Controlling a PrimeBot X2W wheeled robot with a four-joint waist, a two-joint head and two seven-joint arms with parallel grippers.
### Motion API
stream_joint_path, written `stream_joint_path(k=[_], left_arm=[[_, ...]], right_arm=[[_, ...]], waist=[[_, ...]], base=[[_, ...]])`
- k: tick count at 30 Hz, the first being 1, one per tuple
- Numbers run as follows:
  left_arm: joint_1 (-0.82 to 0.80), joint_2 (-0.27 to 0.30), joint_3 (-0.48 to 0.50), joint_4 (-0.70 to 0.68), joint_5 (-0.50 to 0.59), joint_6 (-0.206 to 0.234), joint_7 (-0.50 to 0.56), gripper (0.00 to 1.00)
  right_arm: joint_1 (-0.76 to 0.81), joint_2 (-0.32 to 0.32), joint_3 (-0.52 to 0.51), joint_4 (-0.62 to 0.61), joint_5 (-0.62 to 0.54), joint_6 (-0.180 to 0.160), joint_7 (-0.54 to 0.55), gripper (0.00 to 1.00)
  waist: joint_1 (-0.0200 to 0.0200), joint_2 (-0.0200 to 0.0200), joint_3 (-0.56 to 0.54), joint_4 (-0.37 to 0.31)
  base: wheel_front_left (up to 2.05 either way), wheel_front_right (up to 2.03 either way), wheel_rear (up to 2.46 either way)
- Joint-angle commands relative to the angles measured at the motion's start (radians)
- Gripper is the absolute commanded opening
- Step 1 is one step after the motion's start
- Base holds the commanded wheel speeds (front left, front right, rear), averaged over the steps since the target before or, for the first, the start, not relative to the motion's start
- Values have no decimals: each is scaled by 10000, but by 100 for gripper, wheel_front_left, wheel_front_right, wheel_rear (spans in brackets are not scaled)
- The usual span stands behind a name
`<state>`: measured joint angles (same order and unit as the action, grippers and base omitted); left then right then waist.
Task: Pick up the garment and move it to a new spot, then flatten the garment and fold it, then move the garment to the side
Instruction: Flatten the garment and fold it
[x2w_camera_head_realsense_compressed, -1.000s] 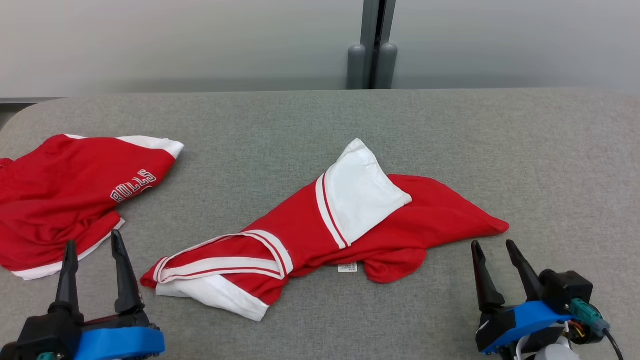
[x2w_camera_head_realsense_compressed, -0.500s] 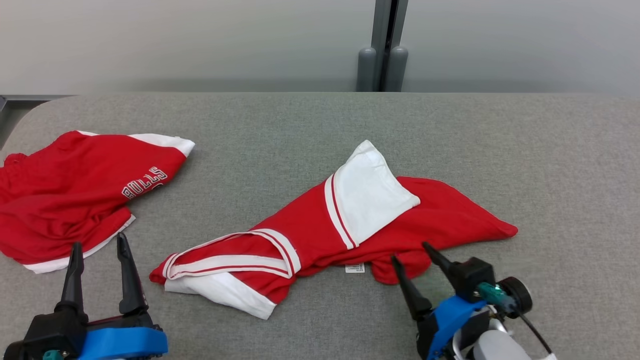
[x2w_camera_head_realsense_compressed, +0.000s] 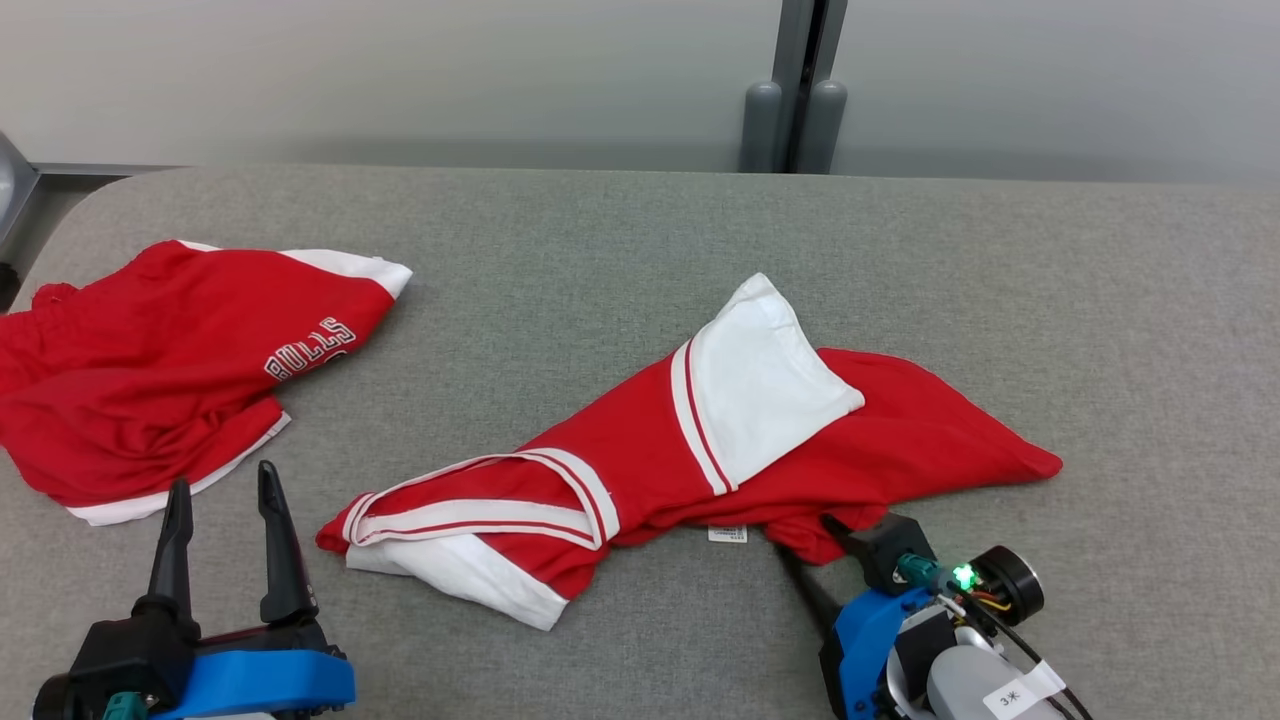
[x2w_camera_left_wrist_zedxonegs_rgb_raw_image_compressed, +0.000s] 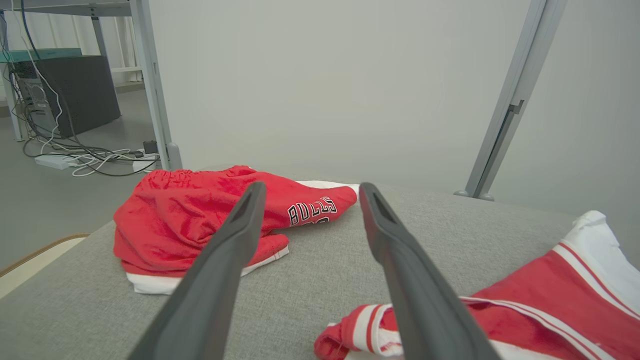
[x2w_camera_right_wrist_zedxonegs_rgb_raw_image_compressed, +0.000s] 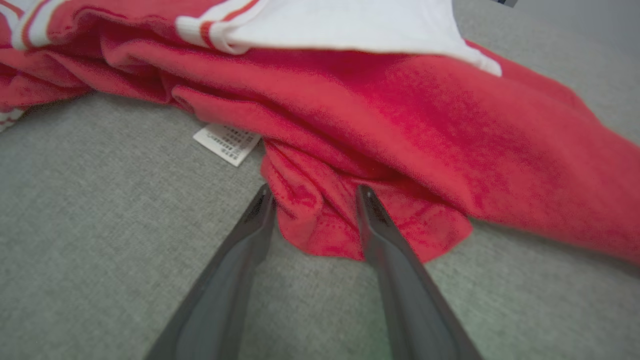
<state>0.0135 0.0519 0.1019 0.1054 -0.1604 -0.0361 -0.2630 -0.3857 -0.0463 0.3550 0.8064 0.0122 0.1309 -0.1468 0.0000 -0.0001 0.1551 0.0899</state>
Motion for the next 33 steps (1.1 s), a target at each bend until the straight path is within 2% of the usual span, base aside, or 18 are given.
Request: stream_joint_path(k=[1,6,11,19,26,30,31,32,33], left_arm=[[-156,-24,-51,33,-44,48,-25,100],[7,-22,-52,93,-57,72,-25,100],[141,-22,-45,245,-59,20,-25,100],[353,-21,-90,293,-179,32,-25,100],[394,-20,-103,381,-237,54,-25,100],[335,-20,-108,385,-260,75,-25,100],[308,-22,-98,380,-265,84,-25,100],[278,-22,-99,385,-274,84,-25,100],[256,-19,-97,395,-288,83,-25,100]], right_arm=[[-167,-76,-30,295,21,-2,-25,0],[-362,-68,-93,513,255,-1,-675,0],[200,-235,-604,28,117,-1,-1053,0],[2293,-971,-1840,-2401,-45,-2,-970,0],[4312,-1583,-3193,-5185,-121,-2,213,0],[5262,-1730,-3873,-6191,32,-1,1019,0],[5356,-1699,-3944,-6377,118,-1,1121,34],[5447,-1705,-3965,-6546,158,-1,1203,99],[5487,-1657,-3958,-6722,260,-1,1220,100]], waist=[[0,1,2,-21],[0,1,-170,-232],[0,1,-461,-525],[0,1,-781,-1015],[0,1,-777,-1348],[0,1,-717,-1423],[0,1,-688,-1445],[0,1,-666,-1454],[0,1,-647,-1461]], base=[[0,0,0],[0,0,0],[0,0,0],[0,0,0],[0,0,0],[0,0,0],[0,0,0],[0,0,0],[0,0,0]])
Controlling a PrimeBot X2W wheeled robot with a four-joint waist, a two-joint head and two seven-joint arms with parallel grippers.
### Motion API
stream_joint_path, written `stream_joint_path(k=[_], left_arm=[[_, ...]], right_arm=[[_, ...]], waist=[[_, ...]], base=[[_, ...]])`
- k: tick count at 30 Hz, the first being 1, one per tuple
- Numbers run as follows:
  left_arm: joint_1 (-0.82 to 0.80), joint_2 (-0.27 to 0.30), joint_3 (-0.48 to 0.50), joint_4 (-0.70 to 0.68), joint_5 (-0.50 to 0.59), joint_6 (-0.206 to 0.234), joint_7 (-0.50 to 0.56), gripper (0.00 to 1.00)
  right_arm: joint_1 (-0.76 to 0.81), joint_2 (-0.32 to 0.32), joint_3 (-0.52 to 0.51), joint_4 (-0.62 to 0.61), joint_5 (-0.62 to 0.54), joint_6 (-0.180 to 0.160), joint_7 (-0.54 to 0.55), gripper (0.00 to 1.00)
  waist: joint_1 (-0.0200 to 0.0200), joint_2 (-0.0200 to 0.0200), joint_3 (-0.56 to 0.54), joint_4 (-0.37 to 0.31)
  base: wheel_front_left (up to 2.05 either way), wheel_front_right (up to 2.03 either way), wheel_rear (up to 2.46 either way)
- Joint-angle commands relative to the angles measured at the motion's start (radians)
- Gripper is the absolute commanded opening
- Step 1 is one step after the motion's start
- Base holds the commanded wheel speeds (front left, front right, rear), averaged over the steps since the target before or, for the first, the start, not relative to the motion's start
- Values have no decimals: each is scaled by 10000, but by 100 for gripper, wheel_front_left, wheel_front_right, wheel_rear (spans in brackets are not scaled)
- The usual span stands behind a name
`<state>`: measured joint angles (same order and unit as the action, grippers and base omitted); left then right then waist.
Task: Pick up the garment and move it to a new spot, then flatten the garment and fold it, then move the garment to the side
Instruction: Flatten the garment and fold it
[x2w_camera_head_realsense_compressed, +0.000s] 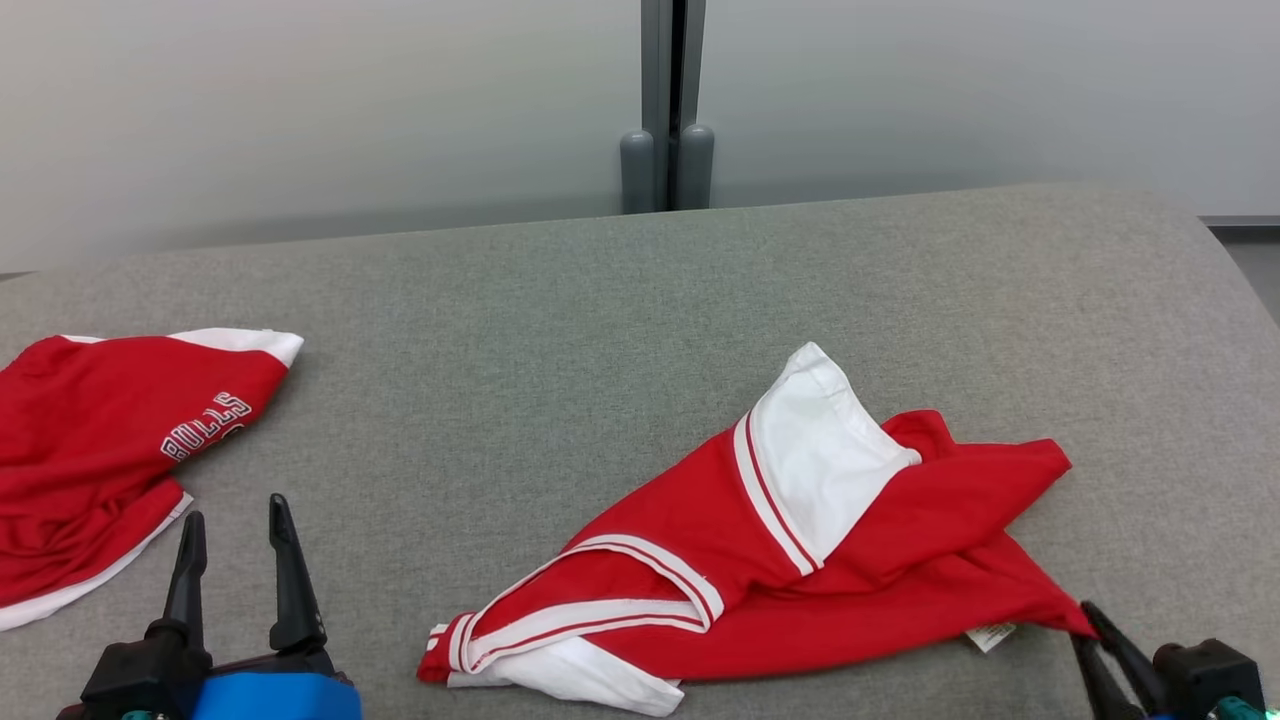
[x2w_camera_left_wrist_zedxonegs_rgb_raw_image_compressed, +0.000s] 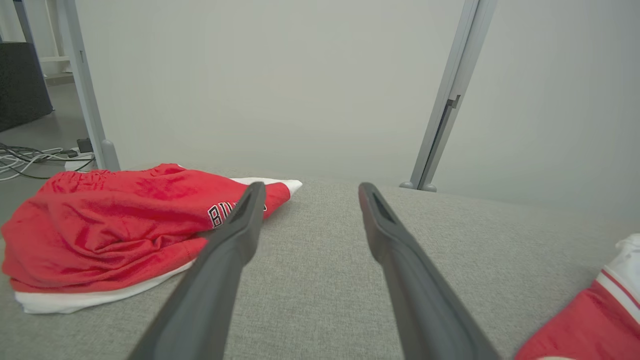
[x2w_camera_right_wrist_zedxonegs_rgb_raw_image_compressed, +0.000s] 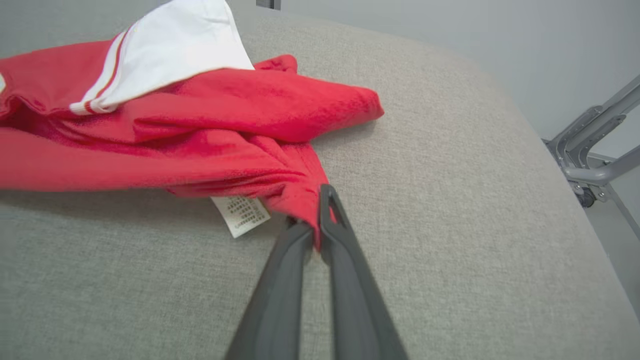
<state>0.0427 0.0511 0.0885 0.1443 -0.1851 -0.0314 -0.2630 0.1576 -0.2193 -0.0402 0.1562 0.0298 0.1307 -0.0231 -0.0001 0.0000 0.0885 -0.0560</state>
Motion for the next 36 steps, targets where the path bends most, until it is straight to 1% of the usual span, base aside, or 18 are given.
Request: stream_joint_path(k=[1,8,10,14,20,23,28,29,36], left_arm=[[-62,-11,37,7,-51,33,-25,100],[-127,-11,64,48,-7,9,-25,100],[-164,-13,108,47,4,24,-25,100],[-203,-13,163,31,5,37,-25,100],[-312,-13,174,-11,54,33,-25,100],[-312,-13,187,-24,63,38,-25,100],[-321,-13,161,-5,79,32,-25,100],[-321,-13,161,-5,79,32,-25,100],[-404,-13,47,63,113,-13,-25,100]], right_arm=[[67,143,29,-407,189,1,-53,100],[-43,442,766,-1912,1100,1,-236,100],[-252,406,912,-2298,1181,1,-414,100],[-599,598,1226,-2447,1174,1,-917,100],[-1174,1125,1516,-1843,1222,1,-1837,100],[-1436,1368,1641,-1446,1220,1,-2125,100],[-1878,1602,1769,-519,1124,1,-2356,100],[-1878,1602,1769,-519,1124,1,-2356,100],[-2584,1682,1911,980,876,1,-2426,100]], waist=[[1,0,46,-7],[1,0,121,35],[1,0,141,43],[1,0,133,63],[1,0,163,107],[1,0,183,103],[1,0,224,93],[1,0,224,93],[1,0,269,123]], base=[[0,0,0],[0,0,0],[0,0,0],[0,0,0],[0,0,0],[0,0,0],[0,0,0],[0,0,0],[0,0,0]])
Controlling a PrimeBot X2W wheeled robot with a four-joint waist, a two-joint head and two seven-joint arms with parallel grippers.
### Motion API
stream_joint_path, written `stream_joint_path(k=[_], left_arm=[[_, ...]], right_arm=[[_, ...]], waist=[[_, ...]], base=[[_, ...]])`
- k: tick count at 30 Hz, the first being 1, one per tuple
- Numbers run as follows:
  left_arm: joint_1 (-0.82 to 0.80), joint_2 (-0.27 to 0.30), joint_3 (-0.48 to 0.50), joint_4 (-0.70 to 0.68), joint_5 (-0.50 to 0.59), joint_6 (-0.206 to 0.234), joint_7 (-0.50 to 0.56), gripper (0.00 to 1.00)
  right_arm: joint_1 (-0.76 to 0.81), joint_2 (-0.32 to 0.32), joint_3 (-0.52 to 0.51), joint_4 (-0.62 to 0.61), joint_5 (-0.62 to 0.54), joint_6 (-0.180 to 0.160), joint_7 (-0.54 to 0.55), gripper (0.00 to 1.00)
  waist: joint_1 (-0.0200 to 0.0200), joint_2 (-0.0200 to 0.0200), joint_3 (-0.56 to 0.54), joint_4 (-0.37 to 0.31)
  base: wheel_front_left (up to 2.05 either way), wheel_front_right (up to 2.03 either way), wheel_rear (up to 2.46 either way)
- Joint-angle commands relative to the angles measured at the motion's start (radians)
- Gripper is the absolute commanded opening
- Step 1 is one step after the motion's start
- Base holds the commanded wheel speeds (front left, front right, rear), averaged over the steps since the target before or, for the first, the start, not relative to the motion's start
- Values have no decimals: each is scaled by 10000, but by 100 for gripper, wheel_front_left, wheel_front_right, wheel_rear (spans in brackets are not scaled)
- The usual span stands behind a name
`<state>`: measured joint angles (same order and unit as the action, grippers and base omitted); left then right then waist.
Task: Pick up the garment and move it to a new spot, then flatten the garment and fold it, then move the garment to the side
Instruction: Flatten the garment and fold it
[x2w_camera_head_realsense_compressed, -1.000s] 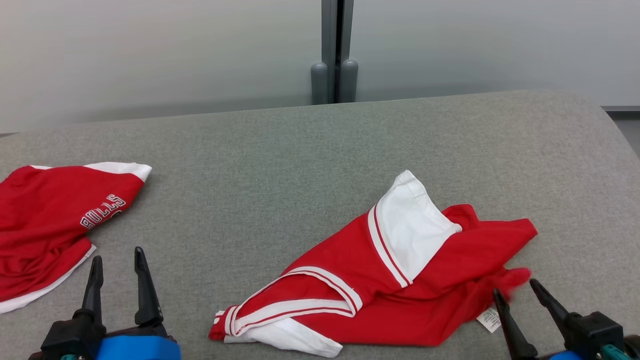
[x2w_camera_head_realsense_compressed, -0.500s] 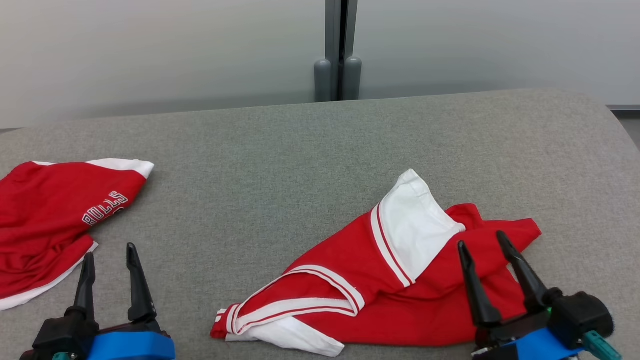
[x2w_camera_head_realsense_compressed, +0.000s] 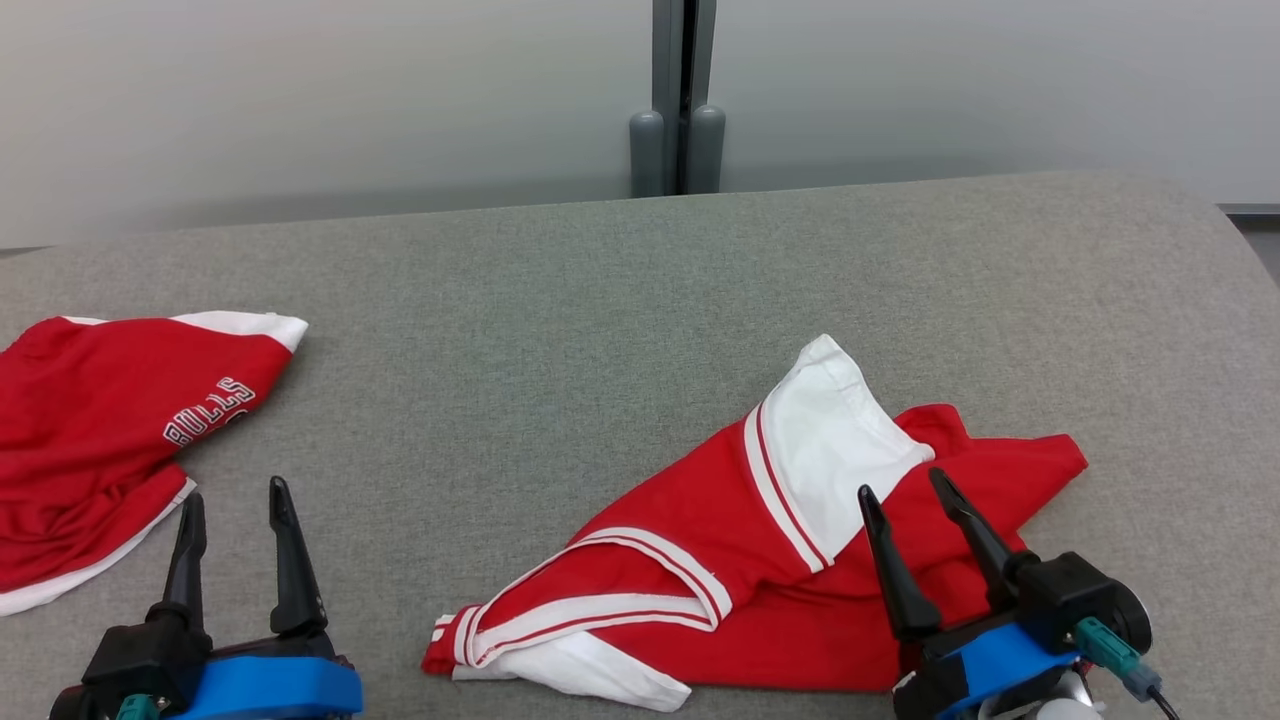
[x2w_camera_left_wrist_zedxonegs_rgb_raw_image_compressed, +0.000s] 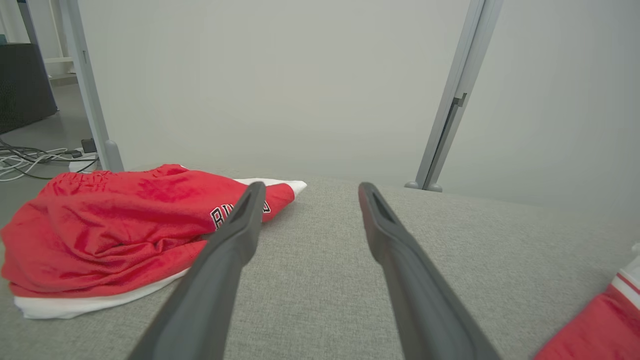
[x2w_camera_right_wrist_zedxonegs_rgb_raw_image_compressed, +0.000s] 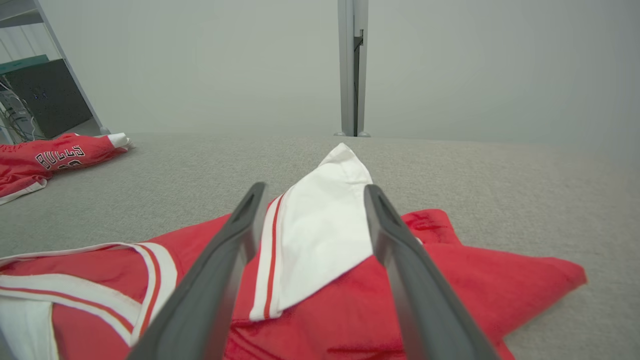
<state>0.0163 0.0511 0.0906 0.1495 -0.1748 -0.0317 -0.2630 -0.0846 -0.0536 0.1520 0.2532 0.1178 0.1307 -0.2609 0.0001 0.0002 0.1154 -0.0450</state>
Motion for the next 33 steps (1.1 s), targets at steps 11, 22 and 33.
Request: stream_joint_path(k=[11,22,33], left_arm=[[-209,-16,-173,-51,296,-196,-25,100],[-1173,-11,-2968,978,1222,-927,-27,100],[-2569,380,-6374,3194,988,-989,-25,100]], right_arm=[[-288,29,-116,310,128,1,-57,100],[-398,27,-223,229,130,1,-58,100],[-476,26,-304,191,288,1,-59,100]], waist=[[-1,-2,59,11],[-1,-2,182,-216],[-1,-2,426,-650]], base=[[0,0,0],[0,0,0],[0,0,0]])
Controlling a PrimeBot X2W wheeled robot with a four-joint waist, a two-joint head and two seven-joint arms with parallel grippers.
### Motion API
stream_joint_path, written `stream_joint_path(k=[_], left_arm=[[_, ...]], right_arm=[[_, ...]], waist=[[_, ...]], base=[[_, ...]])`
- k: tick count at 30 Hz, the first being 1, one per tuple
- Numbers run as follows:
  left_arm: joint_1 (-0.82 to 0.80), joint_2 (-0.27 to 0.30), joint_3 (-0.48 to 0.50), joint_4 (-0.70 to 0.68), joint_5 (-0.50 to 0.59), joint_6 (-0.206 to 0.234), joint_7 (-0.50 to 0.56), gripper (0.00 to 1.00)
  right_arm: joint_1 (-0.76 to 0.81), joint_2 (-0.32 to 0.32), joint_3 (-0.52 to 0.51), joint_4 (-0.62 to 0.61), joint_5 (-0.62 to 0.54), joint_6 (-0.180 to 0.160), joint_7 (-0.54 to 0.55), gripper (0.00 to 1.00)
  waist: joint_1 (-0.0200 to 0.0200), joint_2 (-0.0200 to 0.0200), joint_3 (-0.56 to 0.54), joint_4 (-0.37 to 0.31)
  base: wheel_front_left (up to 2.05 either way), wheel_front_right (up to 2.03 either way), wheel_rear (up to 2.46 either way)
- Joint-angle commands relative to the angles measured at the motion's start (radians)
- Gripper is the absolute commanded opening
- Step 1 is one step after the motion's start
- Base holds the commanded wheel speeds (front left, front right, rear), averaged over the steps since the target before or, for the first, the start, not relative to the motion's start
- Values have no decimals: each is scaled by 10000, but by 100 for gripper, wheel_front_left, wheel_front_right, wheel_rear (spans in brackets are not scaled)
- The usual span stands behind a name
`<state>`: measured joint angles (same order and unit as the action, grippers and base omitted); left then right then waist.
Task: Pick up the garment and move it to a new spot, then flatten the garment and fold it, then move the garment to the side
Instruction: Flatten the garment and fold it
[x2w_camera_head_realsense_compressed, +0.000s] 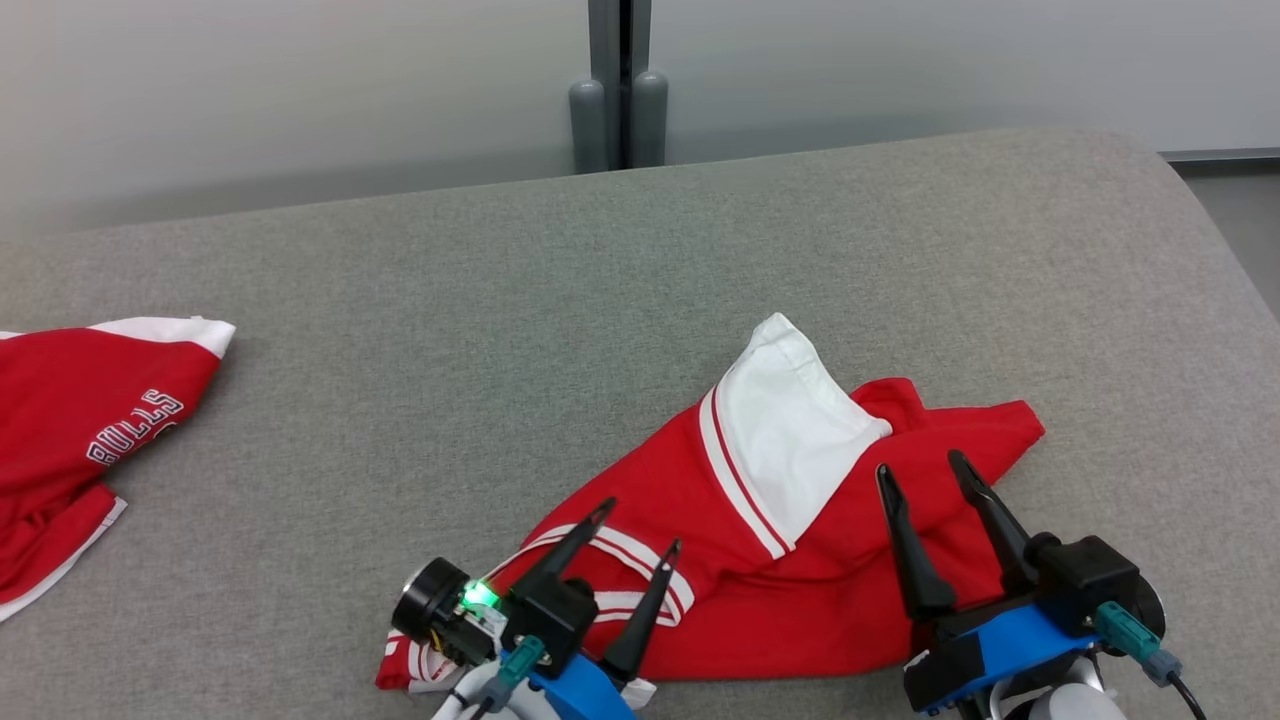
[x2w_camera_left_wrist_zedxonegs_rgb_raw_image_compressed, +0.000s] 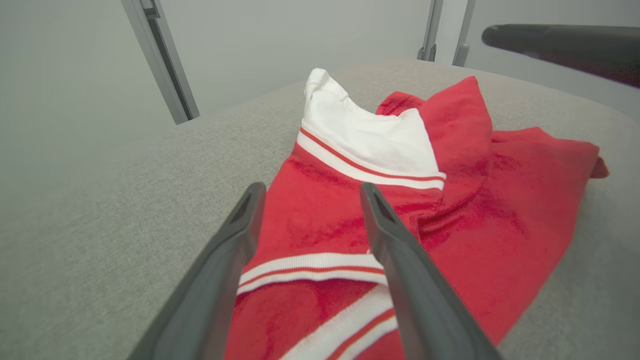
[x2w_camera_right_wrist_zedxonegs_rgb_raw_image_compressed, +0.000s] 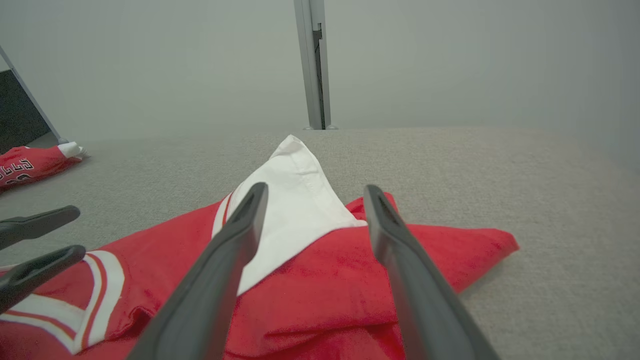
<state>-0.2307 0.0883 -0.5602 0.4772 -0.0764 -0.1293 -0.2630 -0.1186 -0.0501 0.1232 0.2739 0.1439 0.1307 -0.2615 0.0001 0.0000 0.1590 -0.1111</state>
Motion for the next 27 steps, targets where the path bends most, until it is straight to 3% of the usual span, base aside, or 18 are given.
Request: stream_joint_path(k=[1,9,18,19,20,21,27], left_arm=[[-230,18,-161,104,-61,-12,-25,100],[-1164,57,-1845,1613,-438,-12,-25,100],[-1891,-133,-2606,3237,-762,-13,53,98],[-1978,-148,-2669,3390,-838,-13,49,74],[-2013,-167,-2737,3519,-910,-13,45,8],[-2075,-197,-2798,3604,-977,-13,35,0],[-2456,-292,-2432,3309,-1605,-13,-19,0]], right_arm=[[-137,-9,7,-23,49,1,-52,100],[-216,-11,37,-4,84,1,-52,100],[-217,-10,4,7,94,1,-52,100],[-208,-10,-3,0,95,1,-52,100],[-200,-10,-9,-4,94,1,-54,100],[-190,-10,-12,-6,91,1,-54,100],[79,-11,-103,-36,95,1,-51,100]], waist=[[-1,0,6,-25],[-1,0,57,-312],[-1,0,72,-577],[-1,0,73,-592],[-1,0,69,-601],[-1,0,64,-604],[-1,0,-77,-391]], base=[[0,0,0],[0,0,0],[0,0,0],[0,0,0],[0,0,0],[0,0,0],[0,0,0]])
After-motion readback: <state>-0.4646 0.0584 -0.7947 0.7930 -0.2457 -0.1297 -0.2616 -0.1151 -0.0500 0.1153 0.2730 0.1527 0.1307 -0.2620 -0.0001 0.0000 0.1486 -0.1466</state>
